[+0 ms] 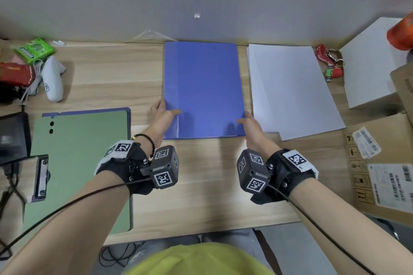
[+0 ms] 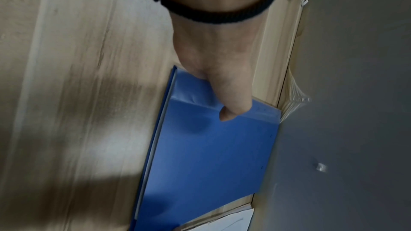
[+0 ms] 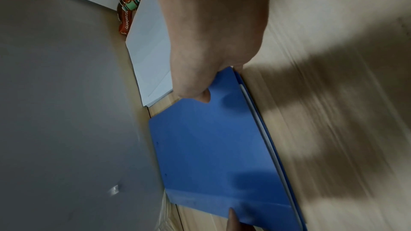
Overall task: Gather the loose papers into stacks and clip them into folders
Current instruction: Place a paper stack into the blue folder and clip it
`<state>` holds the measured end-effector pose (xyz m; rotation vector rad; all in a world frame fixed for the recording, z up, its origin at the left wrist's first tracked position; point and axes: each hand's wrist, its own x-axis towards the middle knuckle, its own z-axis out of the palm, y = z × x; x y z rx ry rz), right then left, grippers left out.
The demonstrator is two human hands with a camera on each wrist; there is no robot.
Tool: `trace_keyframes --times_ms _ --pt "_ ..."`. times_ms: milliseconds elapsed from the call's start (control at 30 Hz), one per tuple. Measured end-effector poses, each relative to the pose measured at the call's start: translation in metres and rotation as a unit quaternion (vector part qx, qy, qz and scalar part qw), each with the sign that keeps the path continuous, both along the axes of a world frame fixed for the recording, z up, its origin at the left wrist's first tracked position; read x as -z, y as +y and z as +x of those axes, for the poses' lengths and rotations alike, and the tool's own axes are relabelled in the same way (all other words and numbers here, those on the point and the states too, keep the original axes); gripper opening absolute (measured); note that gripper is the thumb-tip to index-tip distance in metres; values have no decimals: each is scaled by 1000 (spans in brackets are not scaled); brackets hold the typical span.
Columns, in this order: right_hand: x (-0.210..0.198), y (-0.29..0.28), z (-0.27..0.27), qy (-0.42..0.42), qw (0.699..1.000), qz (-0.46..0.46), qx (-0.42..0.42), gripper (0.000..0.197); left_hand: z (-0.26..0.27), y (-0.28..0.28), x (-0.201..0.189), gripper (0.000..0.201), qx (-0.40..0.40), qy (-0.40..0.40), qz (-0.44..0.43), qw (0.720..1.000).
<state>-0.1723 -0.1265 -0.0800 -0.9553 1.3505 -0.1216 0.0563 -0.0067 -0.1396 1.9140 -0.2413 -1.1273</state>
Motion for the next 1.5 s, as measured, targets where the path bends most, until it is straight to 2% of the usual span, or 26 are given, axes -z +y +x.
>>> trace_keyframes --times_ms 67,133,200,233,300,400,500,567,633,733,933,1167,1400,1500 --pt "-13 -2 1 -18 1000 9 -17 48 4 -2 3 81 23 -20 19 999" --pt "-24 -8 -9 -29 999 15 -29 38 1 -5 -9 76 44 -42 27 998" --pt "-35 -20 -30 -33 999 4 -1 47 -1 -4 -11 70 71 -66 40 994" --pt "-39 -29 -47 -31 999 -21 26 50 -6 -5 -14 75 86 -89 51 991" --pt "-44 -44 -76 -19 993 -82 78 42 -7 0 -8 93 109 -148 71 980" --pt "-39 -58 -117 67 984 -148 79 42 -14 2 -9 102 122 -193 70 971" --pt "-26 -54 -131 140 981 -132 -12 45 -19 0 -15 104 152 -204 87 963" --pt "-15 -47 -127 187 966 -138 -111 50 -21 -1 -18 101 172 -212 107 956" --pt "-9 -38 -117 230 931 -179 -222 57 -22 -2 -20 100 180 -215 115 953" --pt "-4 -31 -104 247 904 -203 -283 63 -23 -2 -22 100 179 -210 117 954" --pt "6 -36 -84 252 889 -251 -289 69 -24 -1 -28 99 181 -202 112 956" --pt "16 -31 -72 236 884 -266 -303 61 -29 -1 -33 98 172 -195 112 959" --pt "22 -41 -50 242 891 -288 -255 67 -29 0 -36 96 171 -185 106 962" --pt "28 -49 -37 256 882 -316 -237 70 -29 0 -36 96 171 -179 106 963"
